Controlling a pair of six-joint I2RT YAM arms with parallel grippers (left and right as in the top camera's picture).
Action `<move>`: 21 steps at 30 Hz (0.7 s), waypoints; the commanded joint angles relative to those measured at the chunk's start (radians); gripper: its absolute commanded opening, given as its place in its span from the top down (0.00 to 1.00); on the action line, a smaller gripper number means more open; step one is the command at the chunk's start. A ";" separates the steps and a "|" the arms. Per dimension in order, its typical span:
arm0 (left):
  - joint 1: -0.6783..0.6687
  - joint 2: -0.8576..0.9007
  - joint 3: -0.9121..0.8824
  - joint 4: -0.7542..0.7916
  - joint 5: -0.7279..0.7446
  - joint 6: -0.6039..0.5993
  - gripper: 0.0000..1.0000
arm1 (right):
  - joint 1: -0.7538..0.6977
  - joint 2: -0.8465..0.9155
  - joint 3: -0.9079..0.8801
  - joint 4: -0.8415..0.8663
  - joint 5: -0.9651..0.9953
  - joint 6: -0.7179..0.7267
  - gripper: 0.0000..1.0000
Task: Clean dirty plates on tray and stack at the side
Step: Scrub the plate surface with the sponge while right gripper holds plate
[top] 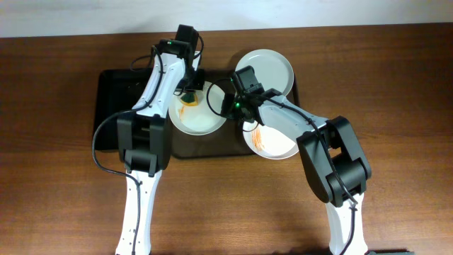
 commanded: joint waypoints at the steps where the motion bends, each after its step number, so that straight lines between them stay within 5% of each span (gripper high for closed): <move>1: -0.009 0.154 -0.070 -0.032 -0.075 -0.044 0.99 | -0.017 0.020 0.005 -0.003 -0.047 0.005 0.96; 21: -0.010 -0.034 -0.085 -0.204 -0.075 -0.077 0.99 | -0.046 0.029 0.004 -0.007 -0.093 -0.001 0.96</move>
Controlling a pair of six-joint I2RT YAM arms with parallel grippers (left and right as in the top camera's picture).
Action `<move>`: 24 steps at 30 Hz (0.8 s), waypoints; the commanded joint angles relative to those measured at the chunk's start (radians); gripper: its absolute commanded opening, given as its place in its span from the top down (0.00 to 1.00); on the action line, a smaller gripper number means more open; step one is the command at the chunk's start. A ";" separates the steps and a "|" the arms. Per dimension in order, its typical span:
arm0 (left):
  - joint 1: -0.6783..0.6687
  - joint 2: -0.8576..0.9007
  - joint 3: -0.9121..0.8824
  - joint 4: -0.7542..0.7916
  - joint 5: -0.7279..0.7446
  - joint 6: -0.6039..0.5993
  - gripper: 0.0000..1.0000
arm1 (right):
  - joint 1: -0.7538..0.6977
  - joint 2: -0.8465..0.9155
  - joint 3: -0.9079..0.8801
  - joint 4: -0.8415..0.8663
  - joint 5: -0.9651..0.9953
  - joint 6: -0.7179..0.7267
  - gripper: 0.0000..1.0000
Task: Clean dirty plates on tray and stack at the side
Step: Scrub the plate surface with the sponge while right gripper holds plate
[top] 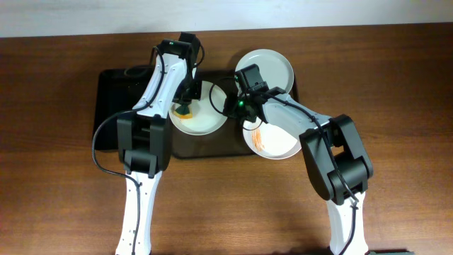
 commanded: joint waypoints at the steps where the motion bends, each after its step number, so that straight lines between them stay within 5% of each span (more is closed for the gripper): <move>1: -0.003 -0.004 -0.049 -0.027 -0.012 -0.021 0.99 | -0.013 0.021 0.004 -0.009 -0.005 -0.008 0.96; 16: -0.007 -0.293 -0.100 -0.051 -0.082 -0.031 0.99 | -0.013 0.021 0.004 -0.005 -0.009 -0.011 0.96; 24: -0.031 -0.470 -0.601 0.320 -0.026 -0.031 0.99 | -0.013 0.021 0.004 -0.005 -0.009 -0.013 0.96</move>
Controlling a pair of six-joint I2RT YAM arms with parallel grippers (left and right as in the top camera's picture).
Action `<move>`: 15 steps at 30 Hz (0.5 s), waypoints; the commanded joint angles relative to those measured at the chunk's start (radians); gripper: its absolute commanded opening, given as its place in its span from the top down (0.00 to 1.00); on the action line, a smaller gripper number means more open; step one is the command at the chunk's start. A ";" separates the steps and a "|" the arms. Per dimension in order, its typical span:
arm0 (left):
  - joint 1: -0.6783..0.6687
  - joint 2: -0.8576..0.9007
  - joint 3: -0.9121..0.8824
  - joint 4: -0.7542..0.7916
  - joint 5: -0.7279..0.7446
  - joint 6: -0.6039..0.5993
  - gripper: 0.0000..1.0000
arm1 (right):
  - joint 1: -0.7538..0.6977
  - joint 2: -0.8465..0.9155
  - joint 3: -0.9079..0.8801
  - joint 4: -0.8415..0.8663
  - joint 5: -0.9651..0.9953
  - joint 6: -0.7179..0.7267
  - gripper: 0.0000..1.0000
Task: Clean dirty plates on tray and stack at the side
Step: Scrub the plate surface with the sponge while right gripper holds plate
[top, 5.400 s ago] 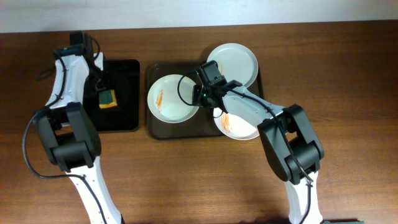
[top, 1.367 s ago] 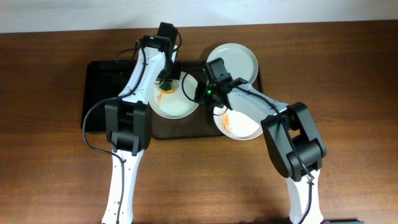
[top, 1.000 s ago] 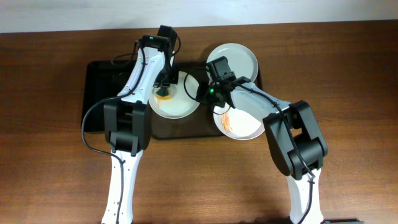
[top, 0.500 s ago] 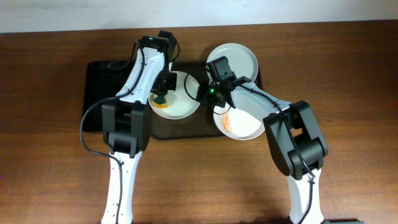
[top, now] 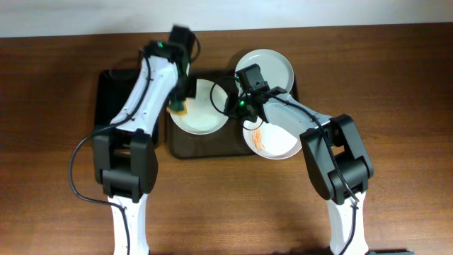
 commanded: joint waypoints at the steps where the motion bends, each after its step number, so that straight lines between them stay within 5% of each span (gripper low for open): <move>1: -0.016 -0.125 -0.259 0.174 0.035 -0.013 0.99 | -0.008 0.020 0.004 -0.002 -0.006 -0.010 0.96; 3: -0.017 -0.181 -0.415 0.365 0.032 0.015 0.99 | -0.008 0.020 0.004 0.002 -0.006 -0.010 0.96; 15: -0.016 -0.189 -0.694 0.895 -0.073 0.020 0.99 | -0.007 0.020 0.004 0.004 -0.014 -0.009 0.96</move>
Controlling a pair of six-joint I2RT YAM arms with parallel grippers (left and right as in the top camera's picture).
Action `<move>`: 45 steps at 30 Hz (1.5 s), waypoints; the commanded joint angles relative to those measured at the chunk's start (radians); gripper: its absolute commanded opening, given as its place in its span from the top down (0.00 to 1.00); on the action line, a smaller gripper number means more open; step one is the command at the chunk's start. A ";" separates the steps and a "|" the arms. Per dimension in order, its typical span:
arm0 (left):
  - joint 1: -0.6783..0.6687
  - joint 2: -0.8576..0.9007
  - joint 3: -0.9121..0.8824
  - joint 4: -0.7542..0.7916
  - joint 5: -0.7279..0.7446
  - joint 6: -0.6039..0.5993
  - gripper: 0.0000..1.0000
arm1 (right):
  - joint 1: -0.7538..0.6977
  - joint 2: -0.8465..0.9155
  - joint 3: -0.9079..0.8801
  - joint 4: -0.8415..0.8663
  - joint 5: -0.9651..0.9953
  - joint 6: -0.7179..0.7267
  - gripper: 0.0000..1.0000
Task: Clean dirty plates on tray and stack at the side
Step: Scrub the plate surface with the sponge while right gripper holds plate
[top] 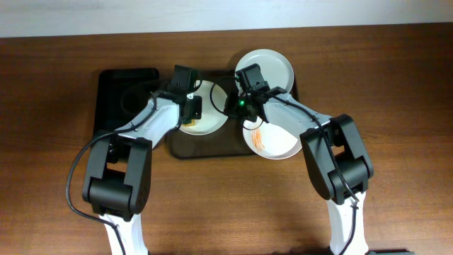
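Observation:
A white plate (211,106) lies on the left half of the dark tray (212,147). My left gripper (190,119) is low over its left part, shut on a yellow-green sponge (187,127) that touches the plate. My right gripper (229,106) sits at the plate's right rim and looks shut on it. No stain shows on the visible part of this plate. A second plate (274,142) with orange smears lies at the tray's right front. A third, clean-looking plate (272,65) rests at the tray's back right.
A black tray (113,106) stands to the left of the dark tray, partly under my left arm. Both arms cross above the trays. Bare wooden table (226,205) extends in front and on both sides.
My left arm has swung lower and now reaches in from the left. The sponge has moved from the plate's left rim to its front-left part. The right gripper stays at the rim.
The sponge was first at the back left of the plate, with an orange smear in front of it. Then it covered that smear, then lay at the left rim, and now sits front left. No smear shows on that plate now.

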 commanded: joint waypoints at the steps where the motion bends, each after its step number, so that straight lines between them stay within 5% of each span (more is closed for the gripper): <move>1: 0.001 -0.023 -0.076 0.142 -0.101 0.013 0.99 | -0.006 0.020 0.004 0.000 -0.010 -0.009 0.96; 12: 0.000 -0.023 -0.104 0.364 -0.250 0.013 0.99 | -0.006 0.020 0.004 0.000 -0.013 -0.009 0.96; 16: 0.000 -0.023 -0.104 0.274 0.047 0.182 0.99 | -0.006 0.019 0.004 0.000 -0.017 -0.010 0.96; 22: 0.001 -0.023 -0.072 -0.003 0.154 0.202 0.99 | -0.006 0.019 0.004 0.000 -0.030 -0.010 0.96; 27: 0.001 -0.023 0.029 -0.037 0.317 0.225 0.99 | -0.006 0.020 0.004 -0.004 -0.043 -0.010 0.96; 39: 0.033 0.070 0.048 0.171 0.066 0.166 0.99 | -0.006 0.020 0.004 -0.002 -0.054 -0.029 0.96; 45: 0.064 0.106 0.048 0.031 0.042 0.164 0.99 | -0.006 0.020 0.004 -0.003 -0.054 -0.029 0.96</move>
